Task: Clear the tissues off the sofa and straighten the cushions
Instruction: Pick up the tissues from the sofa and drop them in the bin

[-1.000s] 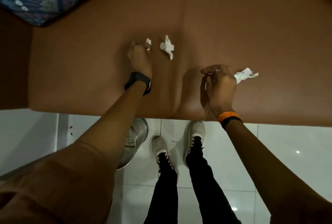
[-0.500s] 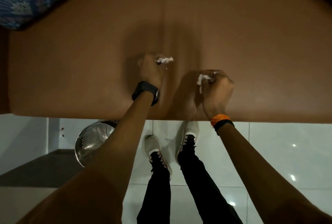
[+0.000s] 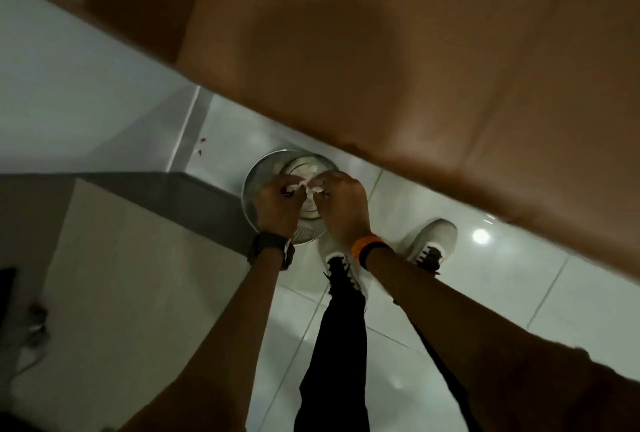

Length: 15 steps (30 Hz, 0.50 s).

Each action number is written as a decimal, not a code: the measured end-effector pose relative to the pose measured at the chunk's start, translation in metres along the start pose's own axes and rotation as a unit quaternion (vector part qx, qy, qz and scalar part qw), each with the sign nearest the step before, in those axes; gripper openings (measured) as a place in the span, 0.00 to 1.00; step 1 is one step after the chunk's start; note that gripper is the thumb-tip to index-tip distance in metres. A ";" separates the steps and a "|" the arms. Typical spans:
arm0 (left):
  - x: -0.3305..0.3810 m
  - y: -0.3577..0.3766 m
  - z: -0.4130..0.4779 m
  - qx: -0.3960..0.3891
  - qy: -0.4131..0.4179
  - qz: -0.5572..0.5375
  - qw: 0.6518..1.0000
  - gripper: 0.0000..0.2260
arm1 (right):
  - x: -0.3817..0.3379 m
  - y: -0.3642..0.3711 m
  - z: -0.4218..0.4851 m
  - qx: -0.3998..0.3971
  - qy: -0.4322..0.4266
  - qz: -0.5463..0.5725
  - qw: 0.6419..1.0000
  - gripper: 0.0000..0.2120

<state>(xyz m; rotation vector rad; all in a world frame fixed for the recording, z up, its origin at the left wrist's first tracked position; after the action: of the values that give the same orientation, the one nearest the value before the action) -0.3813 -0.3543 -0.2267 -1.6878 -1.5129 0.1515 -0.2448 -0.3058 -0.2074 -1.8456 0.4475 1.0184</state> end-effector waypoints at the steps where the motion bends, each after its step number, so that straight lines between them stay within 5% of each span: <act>1: -0.014 -0.001 0.015 -0.002 -0.009 0.006 1.000 0.07 | 0.001 0.019 0.005 -0.009 -0.010 -0.013 1.000 0.10; 9: -0.069 0.051 0.084 -0.122 0.041 0.190 0.973 0.24 | 0.052 0.132 0.039 -0.199 -0.026 -0.188 0.962 0.21; 11: -0.067 0.040 0.076 -0.076 0.070 0.237 0.966 0.30 | 0.037 0.121 0.039 -0.166 -0.062 -0.224 0.958 0.22; 15: -0.031 -0.029 0.032 0.081 0.157 0.090 0.980 0.33 | -0.028 0.055 0.036 -0.007 -0.202 -0.217 0.955 0.14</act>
<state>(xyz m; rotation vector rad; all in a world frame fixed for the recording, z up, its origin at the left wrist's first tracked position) -0.4306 -0.3676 -0.2422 -1.6295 -1.0870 0.0951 -0.3142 -0.3043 -0.2235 -1.5923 -0.2055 1.0512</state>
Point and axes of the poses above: each hand's wrist, its own z-axis towards the middle knuckle, its own y-axis out of the palm, x = y × z, the point moved 10 cm from there along z, towards the middle knuckle, and after that the axes turned 14 degrees about -y, right-handed, at the moved point
